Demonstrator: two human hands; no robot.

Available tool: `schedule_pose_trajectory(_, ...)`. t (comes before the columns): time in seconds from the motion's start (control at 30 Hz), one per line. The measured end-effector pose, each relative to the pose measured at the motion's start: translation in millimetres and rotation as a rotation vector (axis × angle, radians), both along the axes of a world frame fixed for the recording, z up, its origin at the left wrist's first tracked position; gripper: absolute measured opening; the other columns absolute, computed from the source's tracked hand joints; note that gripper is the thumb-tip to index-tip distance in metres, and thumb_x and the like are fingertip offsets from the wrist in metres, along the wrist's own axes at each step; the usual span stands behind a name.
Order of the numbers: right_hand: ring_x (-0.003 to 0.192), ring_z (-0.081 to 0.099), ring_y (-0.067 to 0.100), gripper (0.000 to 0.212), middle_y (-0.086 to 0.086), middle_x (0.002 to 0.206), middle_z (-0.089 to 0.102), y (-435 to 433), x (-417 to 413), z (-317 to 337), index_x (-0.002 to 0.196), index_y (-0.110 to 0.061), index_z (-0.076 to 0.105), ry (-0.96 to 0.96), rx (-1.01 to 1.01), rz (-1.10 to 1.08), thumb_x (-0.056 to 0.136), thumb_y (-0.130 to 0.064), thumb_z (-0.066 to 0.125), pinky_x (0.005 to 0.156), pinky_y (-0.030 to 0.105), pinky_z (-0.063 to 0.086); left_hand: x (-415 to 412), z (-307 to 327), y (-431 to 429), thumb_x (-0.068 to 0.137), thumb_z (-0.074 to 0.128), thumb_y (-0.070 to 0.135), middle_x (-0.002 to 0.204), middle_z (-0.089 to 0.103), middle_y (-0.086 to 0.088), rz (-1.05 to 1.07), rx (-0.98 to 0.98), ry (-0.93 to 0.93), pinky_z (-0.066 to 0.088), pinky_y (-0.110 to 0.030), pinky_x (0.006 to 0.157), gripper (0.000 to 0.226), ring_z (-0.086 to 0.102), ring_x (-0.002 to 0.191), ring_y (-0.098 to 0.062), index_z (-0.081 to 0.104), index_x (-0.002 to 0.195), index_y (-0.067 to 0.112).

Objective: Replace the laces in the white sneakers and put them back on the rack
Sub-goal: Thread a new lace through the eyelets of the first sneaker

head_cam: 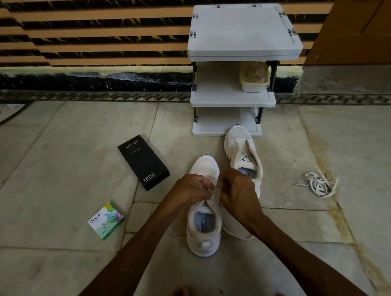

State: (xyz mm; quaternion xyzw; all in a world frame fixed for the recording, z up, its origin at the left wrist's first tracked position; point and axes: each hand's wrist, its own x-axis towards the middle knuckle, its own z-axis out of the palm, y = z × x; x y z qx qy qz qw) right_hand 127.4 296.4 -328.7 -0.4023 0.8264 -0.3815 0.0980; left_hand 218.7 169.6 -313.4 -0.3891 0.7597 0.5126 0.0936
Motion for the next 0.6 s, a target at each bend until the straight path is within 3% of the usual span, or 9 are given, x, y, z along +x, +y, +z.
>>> schedule_pose_trajectory(0.13, 0.066, 0.062, 0.019, 0.019, 0.004, 0.072, 0.062, -1, -22, 43, 0.075, -0.013, 0.055, 0.006, -0.326, -0.202, 0.079, 0.006, 0.054, 0.059, 0.031, 0.052, 4, 0, -1, 0.074, 0.072, 0.016, 0.107, 0.070, 0.000, 0.019, 0.027, 0.023, 0.052, -0.036, 0.096, 0.021, 0.065, 0.101, -0.017, 0.072, 0.083, 0.034)
schedule_pose_trajectory(0.23, 0.077, 0.068, 0.027, 0.020, 0.012, 0.086, 0.066, -6, -30, 86, 0.084, -0.012, 0.052, -0.635, -0.690, -0.238, 0.095, 0.002, 0.042, 0.070, 0.034, 0.059, 2, 2, 1, 0.078, 0.069, 0.015, 0.104, 0.070, 0.001, -0.010, 0.031, 0.025, 0.052, -0.037, 0.096, 0.020, 0.065, 0.100, -0.017, 0.068, 0.083, 0.035)
schedule_pose_trajectory(0.27, 0.073, 0.066, 0.025, 0.021, 0.012, 0.083, 0.065, -7, -30, 95, 0.085, -0.012, 0.051, -0.808, -0.709, -0.192, 0.095, 0.003, 0.039, 0.066, 0.032, 0.058, 2, 3, 2, 0.080, 0.067, 0.016, 0.103, 0.070, 0.001, -0.037, 0.026, 0.023, 0.052, -0.039, 0.097, 0.019, 0.065, 0.099, -0.018, 0.068, 0.084, 0.035)
schedule_pose_trajectory(0.3, 0.067, 0.061, 0.022, 0.022, 0.011, 0.078, 0.063, -9, -30, 100, 0.085, -0.013, 0.050, -0.853, -0.610, -0.157, 0.092, 0.005, 0.039, 0.058, 0.029, 0.054, 2, 3, 3, 0.081, 0.065, 0.019, 0.102, 0.069, 0.001, -0.066, 0.019, 0.017, 0.052, -0.041, 0.097, 0.017, 0.065, 0.099, -0.018, 0.067, 0.086, 0.036)
schedule_pose_trajectory(0.37, 0.065, 0.056, 0.018, 0.020, 0.005, 0.075, 0.061, -10, -27, 88, 0.084, -0.015, 0.053, -0.628, -0.141, -0.093, 0.085, 0.004, 0.046, 0.054, 0.025, 0.042, 3, 3, 6, 0.076, 0.065, 0.031, 0.103, 0.067, 0.001, -0.117, -0.011, 0.001, 0.052, -0.042, 0.096, 0.017, 0.064, 0.099, -0.019, 0.066, 0.090, 0.041)
schedule_pose_trajectory(0.43, 0.083, 0.062, 0.022, 0.009, 0.004, 0.085, 0.064, -9, -19, 57, 0.091, -0.013, 0.059, -0.127, 0.427, 0.099, 0.090, -0.008, 0.052, 0.064, 0.025, 0.042, 5, 2, 6, 0.069, 0.067, 0.044, 0.112, 0.063, 0.001, -0.161, -0.092, -0.020, 0.048, -0.043, 0.100, 0.031, 0.058, 0.108, -0.020, 0.063, 0.099, 0.046)
schedule_pose_trajectory(0.47, 0.090, 0.064, 0.024, 0.011, 0.007, 0.093, 0.067, -7, -13, 41, 0.098, -0.011, 0.063, 0.063, 0.587, 0.204, 0.093, -0.016, 0.054, 0.068, 0.027, 0.044, 7, 4, 6, 0.073, 0.070, 0.045, 0.117, 0.060, 0.003, -0.214, -0.170, -0.029, 0.044, -0.041, 0.103, 0.036, 0.051, 0.115, -0.019, 0.061, 0.107, 0.046)
schedule_pose_trajectory(0.53, 0.091, 0.066, 0.022, 0.021, 0.009, 0.100, 0.070, -1, -5, 17, 0.104, -0.011, 0.067, 0.202, 0.686, 0.305, 0.094, -0.025, 0.056, 0.074, 0.028, 0.048, 10, 3, 4, 0.082, 0.071, 0.041, 0.119, 0.056, 0.007, -0.300, -0.345, -0.038, 0.034, -0.035, 0.104, 0.042, 0.038, 0.120, -0.018, 0.058, 0.122, 0.037)
schedule_pose_trajectory(0.6, 0.086, 0.066, 0.021, 0.019, 0.008, 0.096, 0.071, -1, -6, 14, 0.099, -0.011, 0.070, 0.165, 0.619, 0.321, 0.094, -0.023, 0.056, 0.071, 0.027, 0.047, 11, 7, 3, 0.082, 0.073, 0.040, 0.121, 0.054, 0.008, -0.326, -0.393, -0.036, 0.030, -0.034, 0.100, 0.047, 0.035, 0.122, -0.020, 0.058, 0.126, 0.034)
